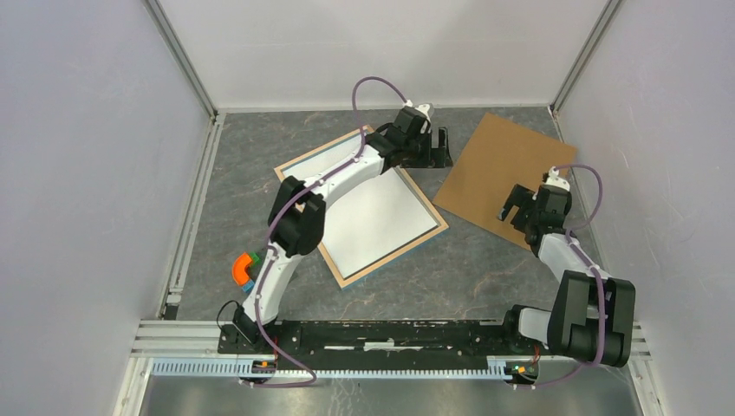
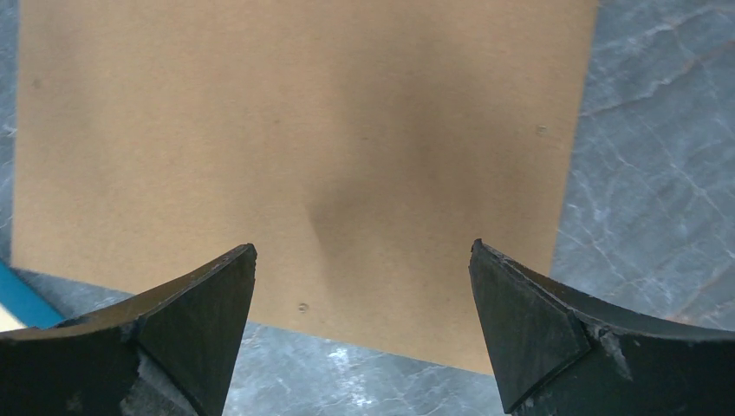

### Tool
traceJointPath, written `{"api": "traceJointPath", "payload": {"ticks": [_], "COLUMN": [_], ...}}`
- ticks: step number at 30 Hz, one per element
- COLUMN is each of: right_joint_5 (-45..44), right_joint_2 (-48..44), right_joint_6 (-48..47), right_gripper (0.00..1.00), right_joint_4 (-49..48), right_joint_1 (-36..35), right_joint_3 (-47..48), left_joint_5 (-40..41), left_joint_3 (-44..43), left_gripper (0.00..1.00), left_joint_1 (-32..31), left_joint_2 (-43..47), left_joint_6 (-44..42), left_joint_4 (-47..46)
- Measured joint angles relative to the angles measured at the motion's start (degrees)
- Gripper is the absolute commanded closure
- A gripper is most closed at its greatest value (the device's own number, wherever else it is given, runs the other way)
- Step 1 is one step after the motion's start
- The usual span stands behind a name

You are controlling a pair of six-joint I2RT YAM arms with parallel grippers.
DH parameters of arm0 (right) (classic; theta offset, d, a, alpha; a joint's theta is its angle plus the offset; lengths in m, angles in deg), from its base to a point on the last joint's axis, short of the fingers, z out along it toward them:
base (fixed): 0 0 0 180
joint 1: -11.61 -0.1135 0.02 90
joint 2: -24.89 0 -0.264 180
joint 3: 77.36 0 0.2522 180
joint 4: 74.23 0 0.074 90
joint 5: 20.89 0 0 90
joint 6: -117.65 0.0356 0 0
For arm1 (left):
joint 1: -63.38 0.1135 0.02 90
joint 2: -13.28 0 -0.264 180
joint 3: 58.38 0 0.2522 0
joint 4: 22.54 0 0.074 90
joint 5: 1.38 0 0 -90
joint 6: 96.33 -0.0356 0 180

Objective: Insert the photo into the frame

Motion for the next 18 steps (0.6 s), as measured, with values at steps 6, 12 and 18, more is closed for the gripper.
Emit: {"api": "traceJointPath", "payload": {"ticks": [6,12,18], "right_joint_5": [0.02,0.42,-0.20], "right_joint_2": [-0.11,0.33,0.83], "right_joint_6": [0.33,1.07,1.66], "right_gripper": [0.02,0.02,0.02], "right_joint_4": [-2.36,-4.48,-5.11], "right_joint_1": [3.96,5.07,6.75], "right_joint_3": [-3.02,-4.00,-4.72], "left_joint_5": [2.91,6.97,7.63], "left_joint_3": [-7.52,-9.81,-13.49], "left_gripper": [0.00,0.00,0.00], "left_joint_1": [-0.37,-0.55,-1.88], "left_joint_2": [-8.17,-11.54,-14.67], "left_joint_6": [0.02,0.04,0.81], "left_joint_4": [2.69,4.59,4.72]}}
